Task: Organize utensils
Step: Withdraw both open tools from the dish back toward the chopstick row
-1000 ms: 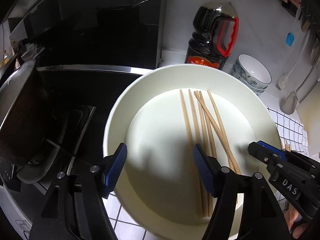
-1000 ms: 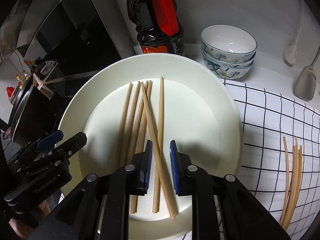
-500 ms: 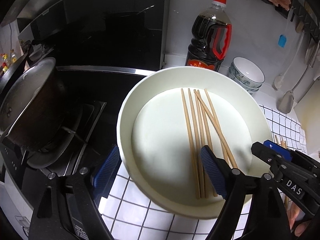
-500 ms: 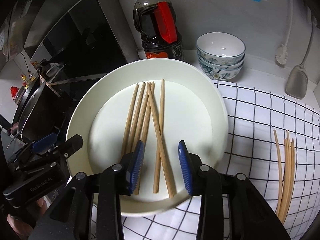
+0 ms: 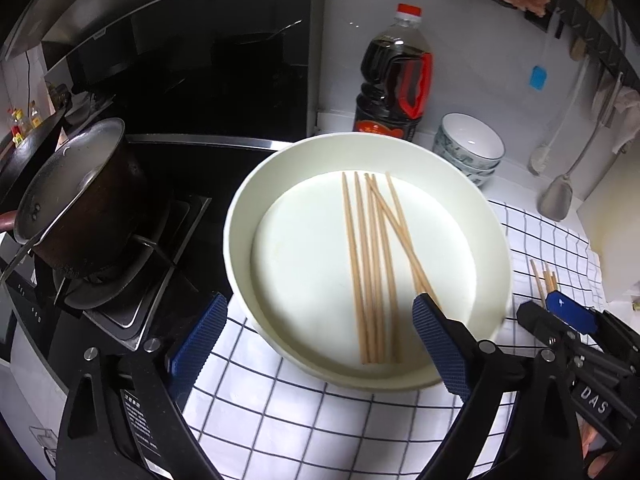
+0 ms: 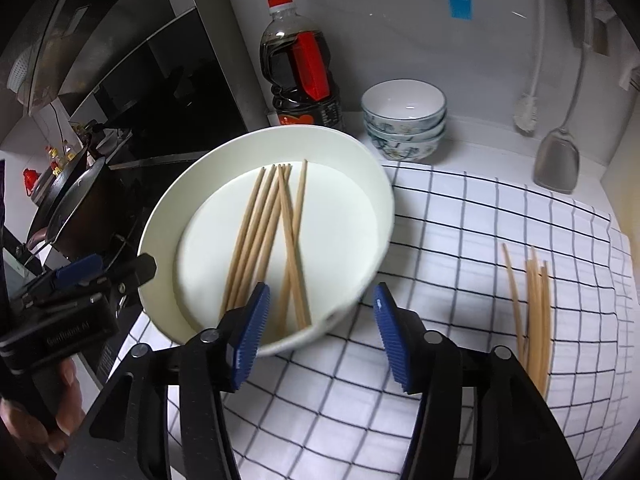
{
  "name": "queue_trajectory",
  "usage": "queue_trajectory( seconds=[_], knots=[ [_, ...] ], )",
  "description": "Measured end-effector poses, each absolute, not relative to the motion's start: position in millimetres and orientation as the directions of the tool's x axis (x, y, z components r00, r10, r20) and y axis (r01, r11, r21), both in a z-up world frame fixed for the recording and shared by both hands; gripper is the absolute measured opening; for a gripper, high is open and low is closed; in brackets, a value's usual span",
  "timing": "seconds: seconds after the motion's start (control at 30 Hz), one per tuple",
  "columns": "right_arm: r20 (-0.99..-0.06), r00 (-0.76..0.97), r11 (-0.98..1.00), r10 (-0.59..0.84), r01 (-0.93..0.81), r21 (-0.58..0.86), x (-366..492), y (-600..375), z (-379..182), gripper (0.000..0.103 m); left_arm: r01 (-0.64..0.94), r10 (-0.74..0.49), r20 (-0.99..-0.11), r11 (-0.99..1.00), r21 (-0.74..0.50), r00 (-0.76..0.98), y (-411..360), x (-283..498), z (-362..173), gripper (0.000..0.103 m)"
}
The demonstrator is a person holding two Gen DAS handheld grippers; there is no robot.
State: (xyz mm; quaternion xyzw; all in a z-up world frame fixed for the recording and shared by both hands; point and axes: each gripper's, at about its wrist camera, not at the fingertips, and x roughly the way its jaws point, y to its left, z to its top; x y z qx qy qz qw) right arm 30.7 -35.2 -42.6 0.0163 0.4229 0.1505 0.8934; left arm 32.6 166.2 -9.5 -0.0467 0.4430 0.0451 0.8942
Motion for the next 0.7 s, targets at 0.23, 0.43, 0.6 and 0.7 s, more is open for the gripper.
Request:
queue_trajectory(
  seconds=[0.23,0.43,0.6,0.7],
  knots=[
    [-0.749,0.614,0.965,0.249,-0.221,0.140,6,-71,-42,0.056,-0.083,0.019,-0.789,0.996,-0.040,0.615,136,20,-5,0.092],
    [-0.749,0.627,0.975,0.215,-0.175,0.134,-12,-109,-43,0.058,-0.029,-0.025,-0.781,0.998,-0.055,0.625,99,14,-5,0.095],
    [-0.744,0.649,0.987,0.160,-0.109,0.118,-27,-147,-43,0.060,0.043,-0.072,-0.785,0.997,-0.059,0.616,61,13,-7,0.095],
    [-0.749,0.651,0.992,0.125,-0.068,0.106,-34,-169,-46,0.060,0.083,-0.092,-0.785,0.995,-0.052,0.612,39,14,-8,0.096]
  ],
)
